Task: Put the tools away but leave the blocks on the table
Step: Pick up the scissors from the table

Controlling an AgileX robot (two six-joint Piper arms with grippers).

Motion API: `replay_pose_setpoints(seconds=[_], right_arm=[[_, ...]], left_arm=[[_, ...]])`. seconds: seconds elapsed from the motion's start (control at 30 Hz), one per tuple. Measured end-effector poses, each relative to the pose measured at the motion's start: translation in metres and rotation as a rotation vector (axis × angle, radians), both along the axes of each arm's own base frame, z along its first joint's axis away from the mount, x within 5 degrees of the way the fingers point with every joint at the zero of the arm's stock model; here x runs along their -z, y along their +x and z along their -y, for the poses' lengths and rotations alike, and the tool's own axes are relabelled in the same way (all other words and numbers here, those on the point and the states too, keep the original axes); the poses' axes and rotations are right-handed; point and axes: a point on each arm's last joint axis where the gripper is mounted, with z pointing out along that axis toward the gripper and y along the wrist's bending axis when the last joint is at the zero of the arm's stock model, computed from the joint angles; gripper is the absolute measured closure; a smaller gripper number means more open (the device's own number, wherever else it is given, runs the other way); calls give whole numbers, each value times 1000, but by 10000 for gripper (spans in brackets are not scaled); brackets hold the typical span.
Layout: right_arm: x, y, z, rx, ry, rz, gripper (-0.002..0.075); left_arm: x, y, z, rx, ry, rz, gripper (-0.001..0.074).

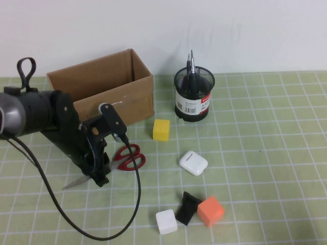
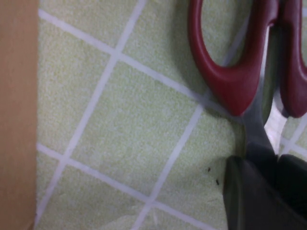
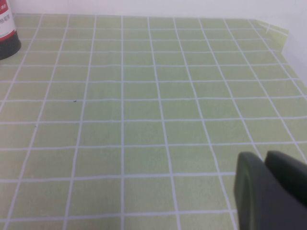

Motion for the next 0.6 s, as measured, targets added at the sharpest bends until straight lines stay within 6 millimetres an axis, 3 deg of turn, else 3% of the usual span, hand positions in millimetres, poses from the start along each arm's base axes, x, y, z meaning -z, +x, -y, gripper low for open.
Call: replay_pose_setpoints(seconds=[0.13,0.27,0.6], right_arm=[[0,0,0,0,0,0,733],[0,0,0,0,0,0,733],[0,0,0,0,0,0,733]], left_arm=[[-5,-4,4,39,18,17,655],[-23,-11,10,76,35,67,656],[-100,-38,22,66,-10,313,656]])
